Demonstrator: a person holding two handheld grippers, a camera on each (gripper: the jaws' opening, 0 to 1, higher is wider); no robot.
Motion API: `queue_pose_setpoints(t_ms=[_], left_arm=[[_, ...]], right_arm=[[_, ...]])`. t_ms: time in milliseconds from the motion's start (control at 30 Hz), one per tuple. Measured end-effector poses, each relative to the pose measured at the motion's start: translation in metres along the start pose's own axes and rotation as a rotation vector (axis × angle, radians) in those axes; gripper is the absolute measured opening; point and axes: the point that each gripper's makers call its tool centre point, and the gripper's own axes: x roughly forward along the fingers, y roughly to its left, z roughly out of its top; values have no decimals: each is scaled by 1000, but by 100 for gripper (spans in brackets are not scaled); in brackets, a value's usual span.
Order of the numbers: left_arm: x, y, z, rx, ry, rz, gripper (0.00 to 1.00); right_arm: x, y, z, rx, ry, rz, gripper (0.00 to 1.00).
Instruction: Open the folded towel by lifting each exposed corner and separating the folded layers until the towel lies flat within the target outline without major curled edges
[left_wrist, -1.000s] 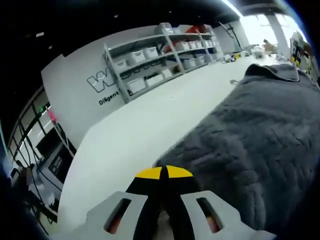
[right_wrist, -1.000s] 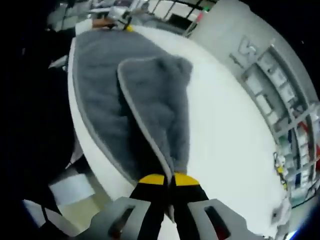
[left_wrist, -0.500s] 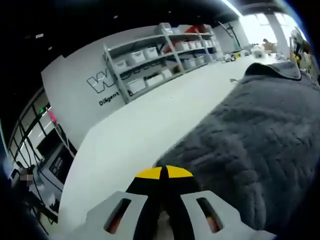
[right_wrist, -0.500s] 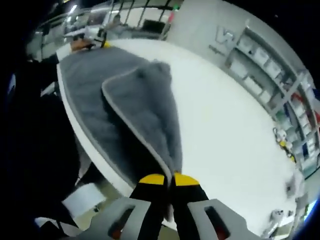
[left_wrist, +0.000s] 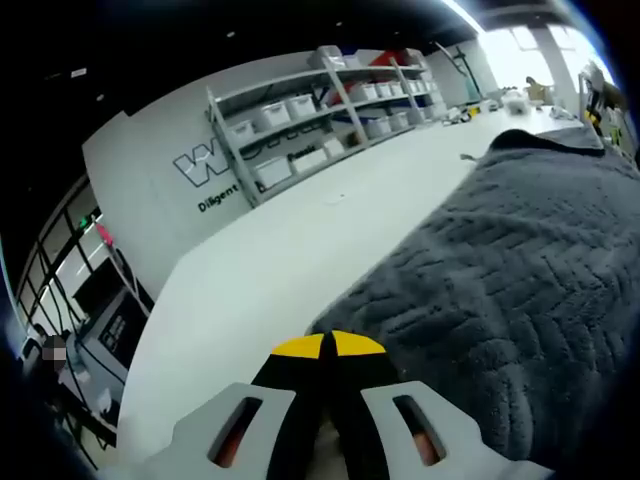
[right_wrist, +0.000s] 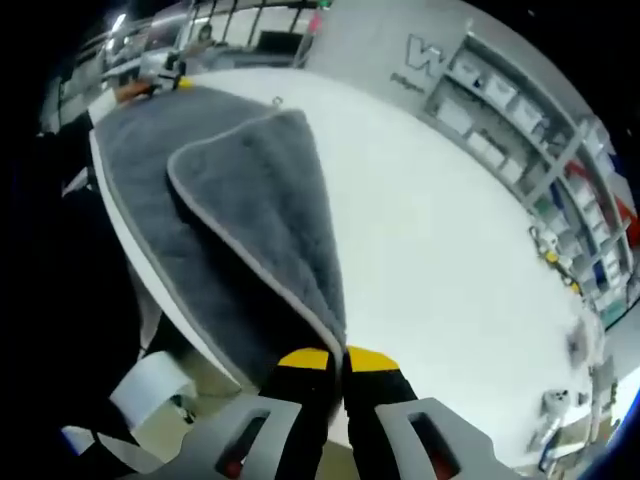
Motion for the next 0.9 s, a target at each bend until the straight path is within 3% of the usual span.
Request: queue_pose_setpoints(t_ms=[200,533,633,767,900], left_arm=[[0,-1,0,3,0,2,1],[0,-3,0,11,-2,2,1],[-2,-4,0,60,10,-6,1],[-7,-1,1,59,13,5,7],[-16,10,1,-48,-17,35,18]], right_arm=[[5,-18,1,-37,-27,-61,0],[18,-19,-10,-72,11,-47,4],[17,-21,-9,-158,36,-68,6],[14,-15,-6,-202,40,-60,6],[6,-20,-12,-223,72,-98,10]])
